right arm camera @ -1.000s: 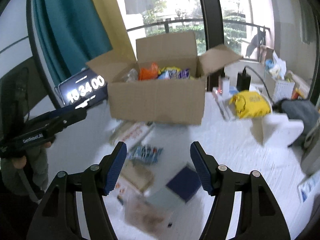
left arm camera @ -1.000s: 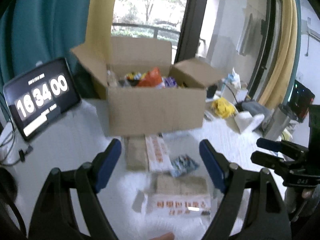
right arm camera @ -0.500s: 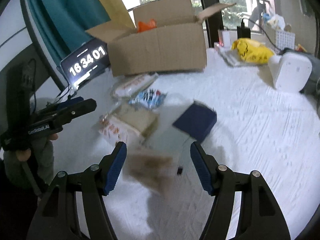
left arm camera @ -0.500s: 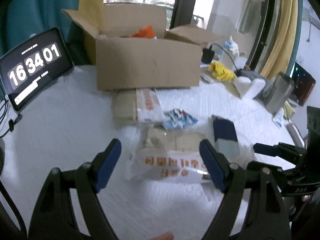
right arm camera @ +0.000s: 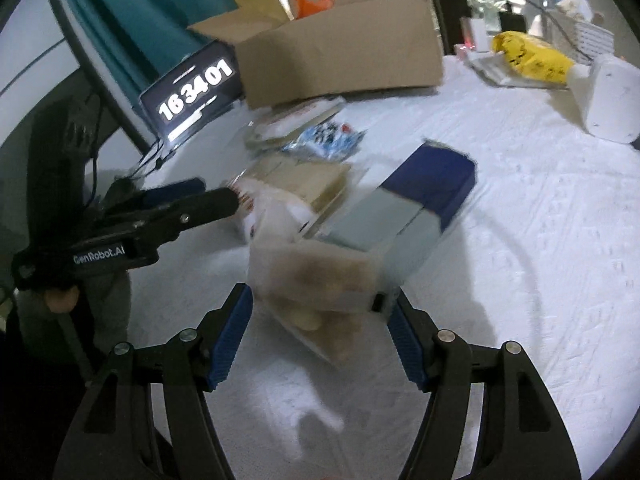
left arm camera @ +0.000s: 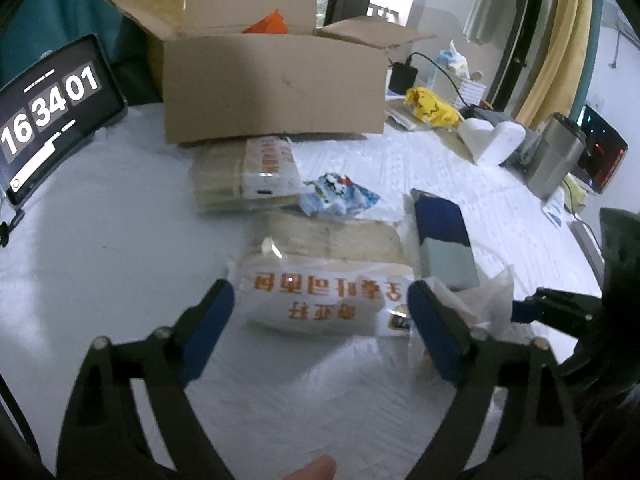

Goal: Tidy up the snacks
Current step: 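Grasp the bread pack with the right gripper while the left reaches the white bread bag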

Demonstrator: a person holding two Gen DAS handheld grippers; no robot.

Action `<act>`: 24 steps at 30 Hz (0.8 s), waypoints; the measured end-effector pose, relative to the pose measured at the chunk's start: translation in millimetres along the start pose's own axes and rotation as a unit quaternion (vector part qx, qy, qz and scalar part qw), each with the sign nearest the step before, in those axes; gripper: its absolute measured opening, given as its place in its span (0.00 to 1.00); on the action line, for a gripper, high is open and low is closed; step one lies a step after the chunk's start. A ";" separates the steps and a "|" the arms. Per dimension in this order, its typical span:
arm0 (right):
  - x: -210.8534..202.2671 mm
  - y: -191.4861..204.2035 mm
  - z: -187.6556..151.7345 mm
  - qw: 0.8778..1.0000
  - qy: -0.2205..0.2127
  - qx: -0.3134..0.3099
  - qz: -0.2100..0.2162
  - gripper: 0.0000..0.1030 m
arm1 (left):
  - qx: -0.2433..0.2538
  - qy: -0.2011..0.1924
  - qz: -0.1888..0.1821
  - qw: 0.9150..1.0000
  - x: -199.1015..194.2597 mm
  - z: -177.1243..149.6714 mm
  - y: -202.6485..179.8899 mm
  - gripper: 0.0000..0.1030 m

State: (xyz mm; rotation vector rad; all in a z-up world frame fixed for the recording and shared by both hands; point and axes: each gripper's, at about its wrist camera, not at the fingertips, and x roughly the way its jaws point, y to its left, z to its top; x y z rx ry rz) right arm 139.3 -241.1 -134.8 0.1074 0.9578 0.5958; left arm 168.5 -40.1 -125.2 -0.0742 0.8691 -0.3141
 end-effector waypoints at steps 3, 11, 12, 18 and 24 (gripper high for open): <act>4.7 0.4 -3.5 1.000 -0.001 0.000 -0.001 0.62 | -0.001 0.002 0.005 1.000 1.6 1.0 -0.1 0.91; -17.1 -21.9 -6.0 1.000 -0.012 0.016 0.007 0.42 | 0.028 0.009 0.004 1.000 12.9 9.8 -15.8 0.96; -20.9 -25.4 -5.8 1.000 -0.016 0.018 0.004 0.42 | 0.035 0.011 0.006 0.999 16.2 10.7 -19.6 0.96; -44.2 -53.5 2.0 0.998 -0.048 0.044 -0.009 0.42 | 0.081 0.038 0.034 0.995 42.3 15.1 -36.2 0.96; -47.4 -73.4 9.7 0.996 -0.056 0.061 -0.023 0.42 | 0.101 0.041 0.039 0.993 57.0 16.9 -35.2 1.00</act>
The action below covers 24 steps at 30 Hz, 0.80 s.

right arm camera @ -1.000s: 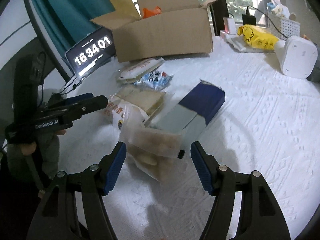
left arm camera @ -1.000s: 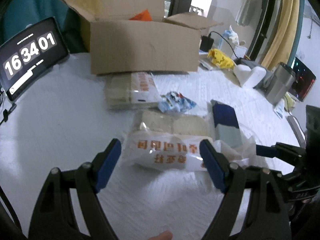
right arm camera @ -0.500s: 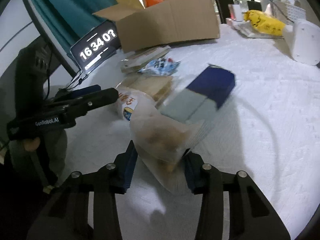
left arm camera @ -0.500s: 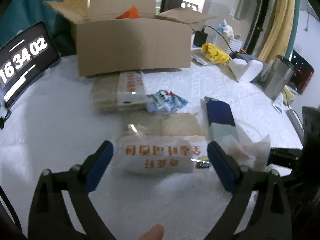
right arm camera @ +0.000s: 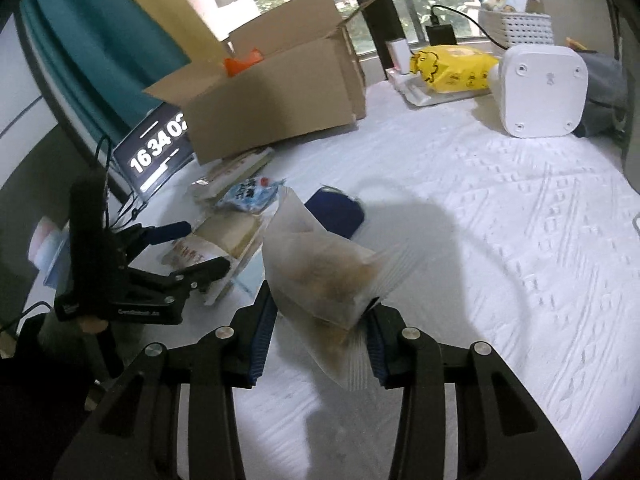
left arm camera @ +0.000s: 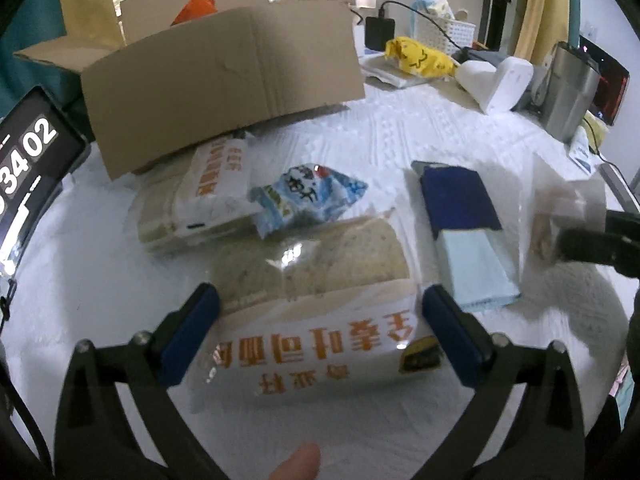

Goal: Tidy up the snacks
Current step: 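Grasp the bread pack with the right gripper while the left reaches the white bread bag, then grasp the white orange-lettered bread bag with the left gripper while the right lifts its pack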

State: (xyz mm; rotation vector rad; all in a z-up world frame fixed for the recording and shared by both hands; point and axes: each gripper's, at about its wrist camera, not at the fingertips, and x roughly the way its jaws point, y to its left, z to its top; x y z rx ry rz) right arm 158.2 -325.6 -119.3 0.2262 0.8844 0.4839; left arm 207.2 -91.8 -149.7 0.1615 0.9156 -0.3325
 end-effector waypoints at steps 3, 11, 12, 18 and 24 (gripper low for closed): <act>4.4 -1.3 5.0 1.000 0.002 0.002 -0.001 0.42 | 0.003 -0.012 -0.006 1.000 2.2 0.4 3.6 1.00; 9.4 15.1 17.3 1.000 -0.003 -0.016 0.005 0.42 | 0.037 -0.010 -0.031 0.999 -8.9 -9.3 0.1 0.99; 9.3 17.2 19.5 1.000 -0.005 -0.018 0.006 0.42 | 0.040 -0.010 -0.032 0.999 -10.9 -11.3 -0.7 0.99; 18.3 32.9 40.4 0.999 -0.012 -0.041 -0.002 0.42 | 0.048 -0.012 -0.054 0.997 -38.2 -36.2 11.6 0.99; 47.5 64.9 53.2 0.997 0.003 -0.078 -0.005 0.42 | -0.026 -0.004 -0.059 0.998 -58.2 -58.0 52.0 0.99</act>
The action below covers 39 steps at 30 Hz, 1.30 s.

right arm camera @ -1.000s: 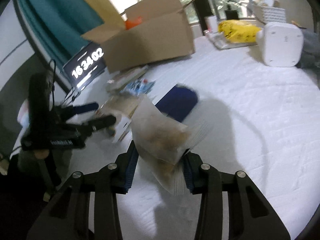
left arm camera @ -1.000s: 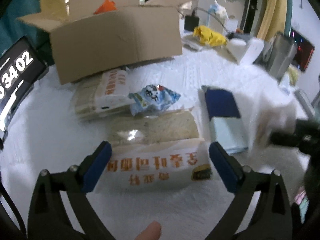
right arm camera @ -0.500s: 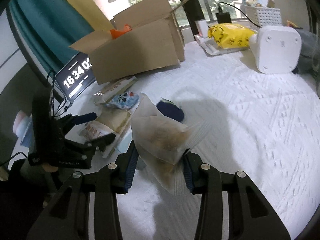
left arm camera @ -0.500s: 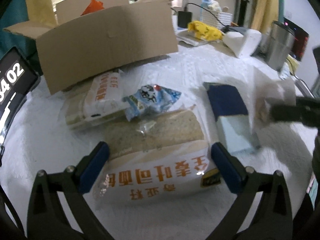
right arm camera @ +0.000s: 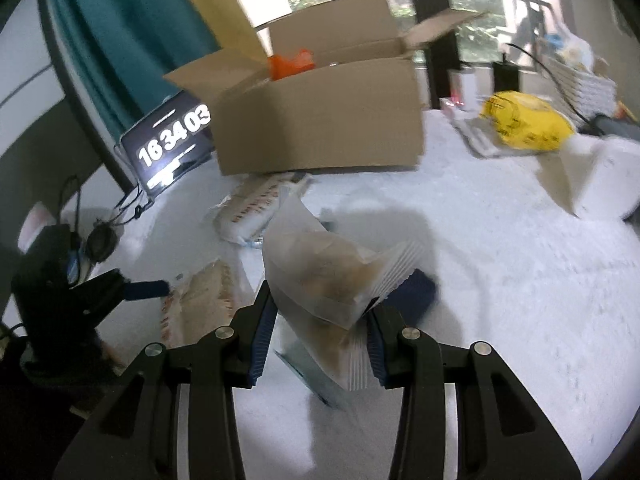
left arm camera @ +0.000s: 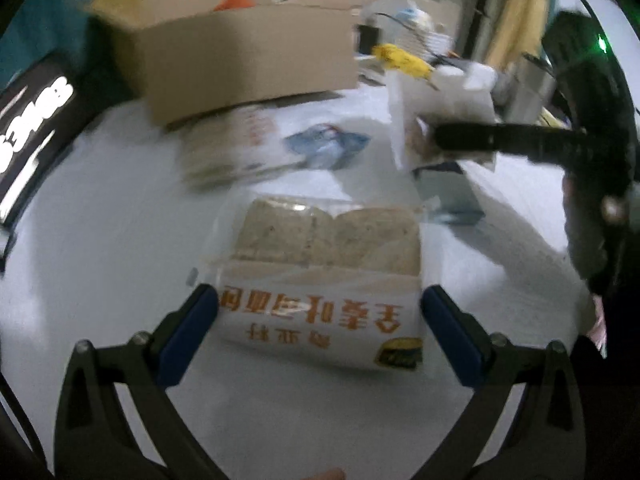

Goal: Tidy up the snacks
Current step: 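Grasp the white orange-lettered bread bag with the left gripper while the right lifts its pack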

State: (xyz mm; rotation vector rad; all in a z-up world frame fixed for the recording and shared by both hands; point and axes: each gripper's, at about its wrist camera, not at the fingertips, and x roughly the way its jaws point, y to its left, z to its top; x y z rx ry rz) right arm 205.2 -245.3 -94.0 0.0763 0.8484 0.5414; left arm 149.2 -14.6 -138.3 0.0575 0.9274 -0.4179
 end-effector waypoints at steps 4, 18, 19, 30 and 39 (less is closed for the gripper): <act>25.2 24.0 0.6 0.999 0.030 -0.034 -0.017 0.42 | -0.029 -0.009 0.010 0.999 -15.4 -9.9 22.0 0.99; 53.7 88.5 -20.2 0.991 0.079 -0.109 0.017 0.42 | -0.222 0.002 -0.025 0.975 -45.0 -32.2 66.5 0.99; 52.2 89.5 -21.5 0.990 0.082 -0.111 0.024 0.42 | -0.234 0.006 -0.021 0.972 -42.9 -34.4 67.8 0.99; 16.9 87.4 -40.8 0.990 0.073 -0.088 0.083 0.34 | -0.219 0.027 -0.016 0.975 -9.7 -13.1 45.6 0.99; -25.4 28.2 -26.3 0.999 -0.006 -0.026 0.029 0.32 | -0.070 0.074 0.056 0.993 19.9 -2.1 -13.0 0.99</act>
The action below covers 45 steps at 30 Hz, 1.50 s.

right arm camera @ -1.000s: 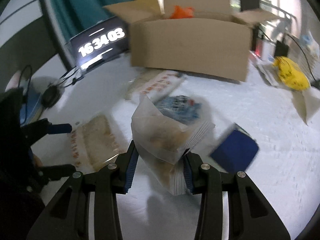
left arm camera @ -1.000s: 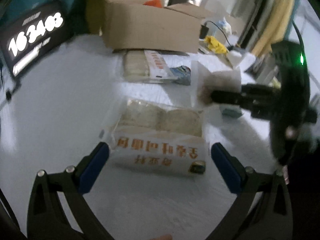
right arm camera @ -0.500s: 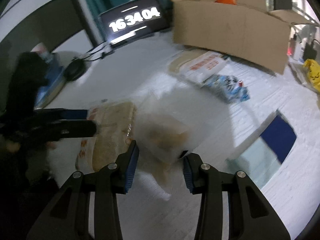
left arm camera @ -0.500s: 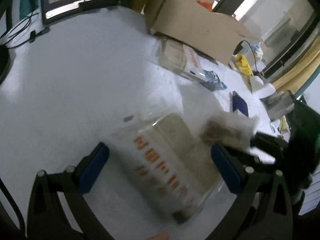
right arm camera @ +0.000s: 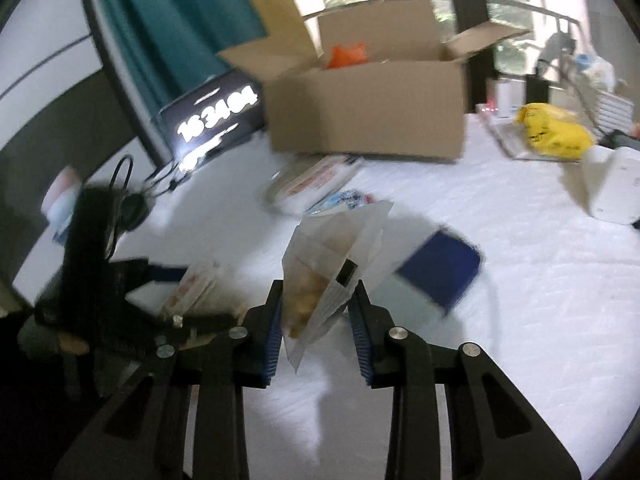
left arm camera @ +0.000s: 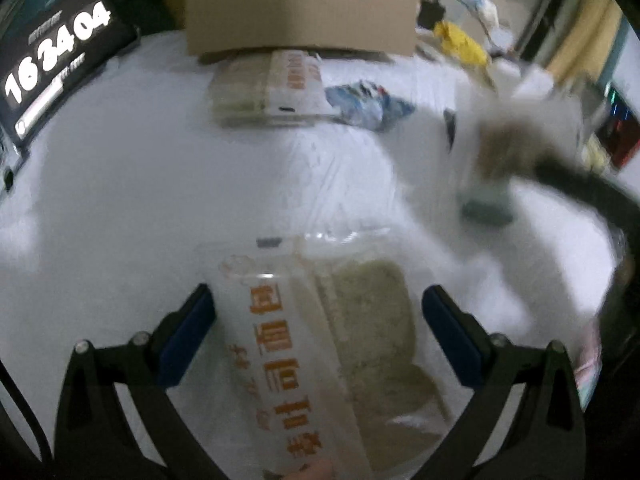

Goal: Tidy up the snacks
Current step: 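Grasp the white orange-lettered bread bag with the left gripper while the right lifts its pack, then carry both bread packs over the box and open both grippers to drop them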

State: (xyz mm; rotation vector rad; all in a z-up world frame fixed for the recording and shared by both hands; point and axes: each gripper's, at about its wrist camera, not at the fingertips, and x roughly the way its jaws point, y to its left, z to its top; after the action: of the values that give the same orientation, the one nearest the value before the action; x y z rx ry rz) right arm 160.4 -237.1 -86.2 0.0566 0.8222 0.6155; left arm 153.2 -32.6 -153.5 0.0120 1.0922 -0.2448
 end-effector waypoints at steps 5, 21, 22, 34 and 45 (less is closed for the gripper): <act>-4.0 -25.0 1.0 1.000 -0.011 0.026 -0.007 0.32 | 0.025 -0.011 0.012 1.000 -2.8 -2.0 -8.4 0.85; -11.2 -39.5 67.9 0.997 -0.070 -0.010 -0.017 0.32 | 0.050 -0.148 0.007 0.988 -55.4 76.2 -2.8 0.77; -11.6 -39.9 74.8 0.997 -0.074 -0.013 -0.020 0.32 | 0.050 -0.161 0.008 0.986 -59.7 85.7 -0.7 0.77; -12.1 -51.1 144.0 0.990 -0.122 -0.031 -0.060 0.32 | 0.049 -0.244 0.007 0.969 -79.5 168.6 31.7 0.77; 16.7 -83.7 214.5 0.983 -0.151 -0.004 -0.107 0.32 | 0.043 -0.289 0.002 0.956 -81.3 217.0 51.1 0.77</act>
State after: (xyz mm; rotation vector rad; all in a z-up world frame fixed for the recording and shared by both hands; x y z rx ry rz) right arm 360.5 -257.7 27.2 0.0530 0.5224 0.3943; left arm 318.3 4.5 12.9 0.0201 0.4978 -0.2700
